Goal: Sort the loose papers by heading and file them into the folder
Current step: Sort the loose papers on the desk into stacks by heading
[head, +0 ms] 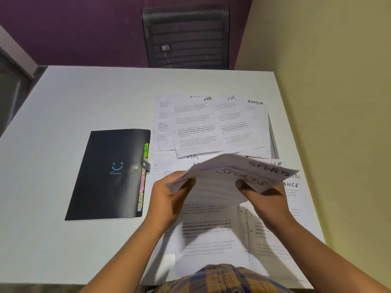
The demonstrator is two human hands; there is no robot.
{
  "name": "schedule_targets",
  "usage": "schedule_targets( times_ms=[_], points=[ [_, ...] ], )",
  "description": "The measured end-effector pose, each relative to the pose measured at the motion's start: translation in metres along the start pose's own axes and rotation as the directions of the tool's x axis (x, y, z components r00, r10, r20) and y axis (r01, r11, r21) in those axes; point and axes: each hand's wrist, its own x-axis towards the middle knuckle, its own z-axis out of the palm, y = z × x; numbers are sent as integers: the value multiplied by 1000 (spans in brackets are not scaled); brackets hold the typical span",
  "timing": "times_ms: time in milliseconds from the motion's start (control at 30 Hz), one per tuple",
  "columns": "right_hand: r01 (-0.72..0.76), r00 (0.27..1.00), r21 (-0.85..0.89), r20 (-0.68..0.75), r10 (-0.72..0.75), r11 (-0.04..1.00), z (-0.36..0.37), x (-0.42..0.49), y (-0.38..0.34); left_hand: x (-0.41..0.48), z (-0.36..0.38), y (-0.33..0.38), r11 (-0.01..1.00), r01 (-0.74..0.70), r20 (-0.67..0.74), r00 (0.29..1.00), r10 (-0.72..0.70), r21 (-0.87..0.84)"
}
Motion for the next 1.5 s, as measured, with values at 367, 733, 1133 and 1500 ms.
schedule_targets(
  times_ms=[367, 733, 1133, 1500],
  points=[
    [-137, 989, -66, 46, 140, 988, 6, 9, 19, 6, 13, -22, 993, 114, 50, 992, -112, -35],
    [66, 995, -195, 85, -50, 979, -6, 16, 4, 17, 2, -2, 943, 184, -101, 971, -219, -278],
    [33, 999, -141, -17, -36, 990, -1, 8, -1, 7, 2, -1, 956, 158, -9, 986, -166, -248],
    [-297, 934, -315, 98, 342, 901, 5, 17, 37, 15, 8, -28, 998, 35, 76, 996, -39, 46]
  ],
)
